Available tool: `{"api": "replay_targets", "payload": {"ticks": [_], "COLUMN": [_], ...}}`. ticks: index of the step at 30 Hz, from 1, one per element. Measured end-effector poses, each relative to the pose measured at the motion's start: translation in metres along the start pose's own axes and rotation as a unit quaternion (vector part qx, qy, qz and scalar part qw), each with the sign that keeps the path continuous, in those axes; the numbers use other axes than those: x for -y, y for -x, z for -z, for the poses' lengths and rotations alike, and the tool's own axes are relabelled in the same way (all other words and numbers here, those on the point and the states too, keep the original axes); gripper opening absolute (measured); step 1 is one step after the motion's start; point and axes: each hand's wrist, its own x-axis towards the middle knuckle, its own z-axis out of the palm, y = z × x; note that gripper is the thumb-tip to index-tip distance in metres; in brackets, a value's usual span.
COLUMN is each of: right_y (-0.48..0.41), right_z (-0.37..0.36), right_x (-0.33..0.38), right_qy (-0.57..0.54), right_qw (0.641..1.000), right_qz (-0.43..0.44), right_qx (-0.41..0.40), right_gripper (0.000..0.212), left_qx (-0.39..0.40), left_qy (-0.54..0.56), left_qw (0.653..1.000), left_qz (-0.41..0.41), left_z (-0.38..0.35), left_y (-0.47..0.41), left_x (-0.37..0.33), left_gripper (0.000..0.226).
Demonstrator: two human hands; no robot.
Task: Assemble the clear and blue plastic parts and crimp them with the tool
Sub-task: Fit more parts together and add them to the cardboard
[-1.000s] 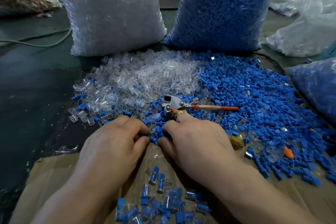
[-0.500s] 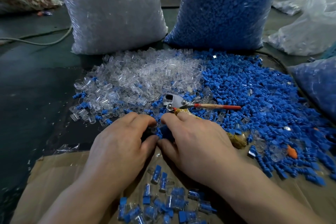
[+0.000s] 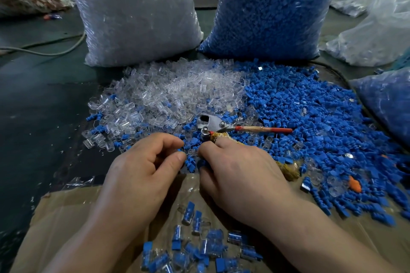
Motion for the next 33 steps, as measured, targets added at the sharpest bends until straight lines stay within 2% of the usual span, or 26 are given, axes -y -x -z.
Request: {"api": "replay_targets", "payload": {"ticks": [3, 8, 12, 14, 18, 21, 24, 27, 29, 31, 33], "right_y": [0.000, 0.004, 0.006, 0.006, 0.006, 0.006, 0.007, 0.008, 0.008, 0.008, 0.009], "right_z": [0.003, 0.005, 0.008, 0.007, 0.007, 0.008, 0.010, 0.012, 0.015, 0.016, 0.016], "right_x": [0.002, 0.000, -0.002, -0.005, -0.009, -0.009, -0.009, -0.009, -0.009, -0.008, -0.007], "right_qy": [0.003, -0.013, -0.106, -0.181, -0.410, -0.486, -0.548, -0.625, -0.683, -0.729, -0.751], "right_qw": [1.000, 1.000, 0.994, 0.981, 0.903, 0.862, 0.824, 0.767, 0.715, 0.667, 0.641], "right_qz": [0.001, -0.002, -0.026, -0.045, -0.113, -0.139, -0.144, -0.146, -0.146, -0.148, -0.147], "right_qx": [0.019, 0.019, -0.019, -0.048, -0.054, -0.038, -0.010, 0.016, 0.028, 0.041, 0.049], "right_gripper": [0.029, 0.030, 0.022, 0.020, 0.018, 0.024, 0.028, 0.031, 0.031, 0.029, 0.028], "left_qx": [-0.001, 0.001, 0.020, 0.027, 0.048, 0.052, 0.019, -0.018, -0.024, 0.004, 0.039], "left_qy": [0.038, 0.217, 0.353, 0.382, 0.371, 0.344, 0.294, 0.197, 0.194, 0.236, 0.293], "left_qw": [0.999, 0.970, 0.925, 0.908, 0.908, 0.920, 0.944, 0.974, 0.975, 0.965, 0.945], "left_qz": [0.020, 0.109, 0.140, 0.168, 0.190, 0.180, 0.145, 0.108, 0.109, 0.117, 0.139], "left_z": [-0.001, -0.001, 0.000, -0.001, 0.001, -0.001, -0.004, 0.002, 0.005, 0.005, 0.003], "left_y": [0.001, -0.002, -0.003, -0.002, -0.003, -0.002, 0.001, 0.003, 0.002, 0.003, 0.004], "left_x": [0.000, -0.002, -0.002, -0.002, -0.003, -0.008, -0.012, -0.015, -0.015, -0.016, -0.016], "left_gripper": [0.016, 0.042, 0.027, 0.024, 0.019, 0.011, 0.010, 0.037, 0.041, 0.038, 0.034]}}
